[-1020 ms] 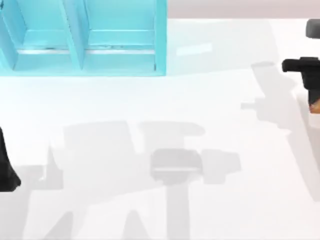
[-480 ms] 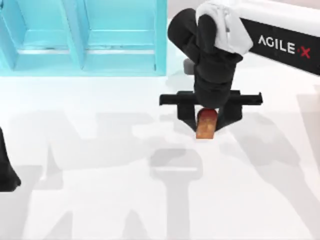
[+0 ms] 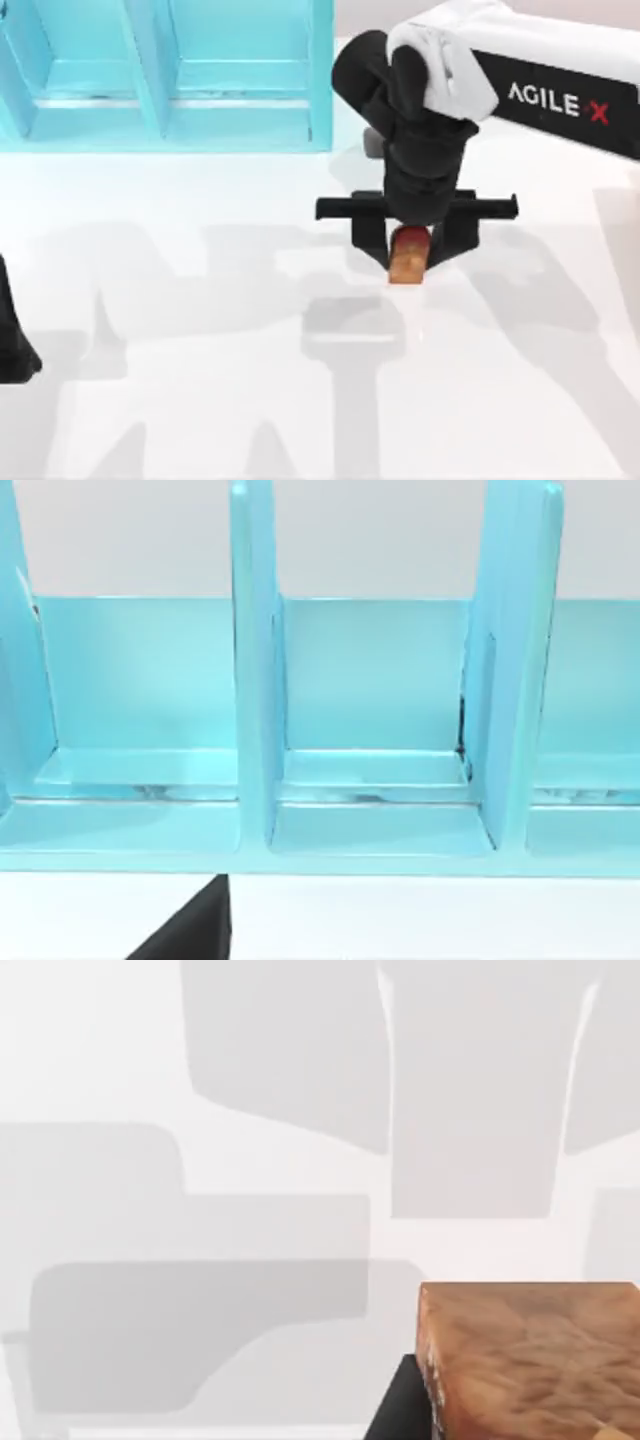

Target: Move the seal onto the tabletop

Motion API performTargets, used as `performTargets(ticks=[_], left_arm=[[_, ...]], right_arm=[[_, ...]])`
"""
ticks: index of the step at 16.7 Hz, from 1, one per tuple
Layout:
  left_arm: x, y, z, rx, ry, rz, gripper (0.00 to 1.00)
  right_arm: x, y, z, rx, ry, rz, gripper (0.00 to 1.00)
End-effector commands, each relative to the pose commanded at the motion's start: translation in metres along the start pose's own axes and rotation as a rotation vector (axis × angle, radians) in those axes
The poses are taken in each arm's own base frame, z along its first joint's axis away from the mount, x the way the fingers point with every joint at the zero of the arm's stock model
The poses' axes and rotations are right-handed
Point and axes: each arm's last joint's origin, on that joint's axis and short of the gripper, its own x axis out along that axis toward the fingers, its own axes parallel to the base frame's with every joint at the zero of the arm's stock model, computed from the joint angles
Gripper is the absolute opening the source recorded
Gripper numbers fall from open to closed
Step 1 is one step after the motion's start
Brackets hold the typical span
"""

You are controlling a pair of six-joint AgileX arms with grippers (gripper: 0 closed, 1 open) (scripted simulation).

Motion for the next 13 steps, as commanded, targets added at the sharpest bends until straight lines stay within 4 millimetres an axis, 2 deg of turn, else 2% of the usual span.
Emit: performTargets(ticks=[8,11,13], left_arm=[[0.0,0.0,0.0,0.0,0.0,0.0,1.0],[0.0,0.0,0.0,0.0,0.0,0.0,1.0],[0.0,0.0,0.0,0.0,0.0,0.0,1.0]], right_arm=[[0.031,0.002,0.0,-0.005,-0.006,0.002,0.0],[0.032,0.002,0.0,-0.005,-0.005,0.002,0.0],[0.032,0.002,0.0,-0.005,-0.005,0.002,0.15]])
